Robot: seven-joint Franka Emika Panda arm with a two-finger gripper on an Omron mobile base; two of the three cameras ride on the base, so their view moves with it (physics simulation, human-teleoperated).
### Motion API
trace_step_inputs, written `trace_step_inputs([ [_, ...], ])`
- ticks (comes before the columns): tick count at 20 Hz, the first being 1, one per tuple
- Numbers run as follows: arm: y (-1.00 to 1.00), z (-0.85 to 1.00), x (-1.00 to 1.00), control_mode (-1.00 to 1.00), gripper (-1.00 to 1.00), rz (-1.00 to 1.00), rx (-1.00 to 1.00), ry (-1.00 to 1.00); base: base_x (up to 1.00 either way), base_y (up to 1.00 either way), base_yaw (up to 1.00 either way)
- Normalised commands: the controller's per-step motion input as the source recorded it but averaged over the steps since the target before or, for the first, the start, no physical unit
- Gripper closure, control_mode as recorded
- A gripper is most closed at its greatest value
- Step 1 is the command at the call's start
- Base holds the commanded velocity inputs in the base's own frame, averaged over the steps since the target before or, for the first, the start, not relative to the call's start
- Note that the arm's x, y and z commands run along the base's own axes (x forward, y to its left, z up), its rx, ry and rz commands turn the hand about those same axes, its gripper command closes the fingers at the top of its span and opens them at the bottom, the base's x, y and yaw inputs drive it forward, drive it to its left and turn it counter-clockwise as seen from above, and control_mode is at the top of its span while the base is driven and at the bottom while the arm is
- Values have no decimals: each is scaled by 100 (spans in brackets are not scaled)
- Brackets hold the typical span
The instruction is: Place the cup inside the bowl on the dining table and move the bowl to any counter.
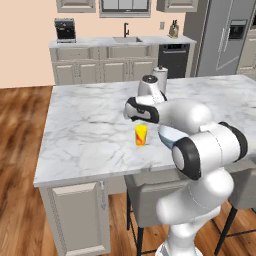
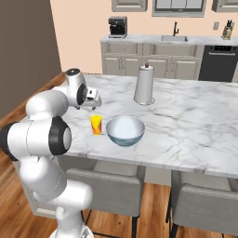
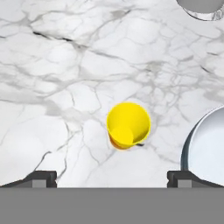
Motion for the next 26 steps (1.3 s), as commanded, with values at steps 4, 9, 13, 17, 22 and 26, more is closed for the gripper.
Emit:
trace_step_inputs([
  [4, 3, -25, 12, -100, -100, 0, 0, 0, 0, 0, 0],
  [9, 0, -21, 9, -100, -100, 0, 0, 0, 0, 0, 0],
  [13, 0, -19, 3, -100, -100, 0, 0, 0, 0, 0, 0],
  [17, 1, -19, 0, -100, -100, 0, 0, 0, 0, 0, 0],
  [22, 4, -19, 0, -100, -100, 0, 0, 0, 0, 0, 0],
  [26, 6, -18, 1, -100, -100, 0, 0, 0, 0, 0, 0],
])
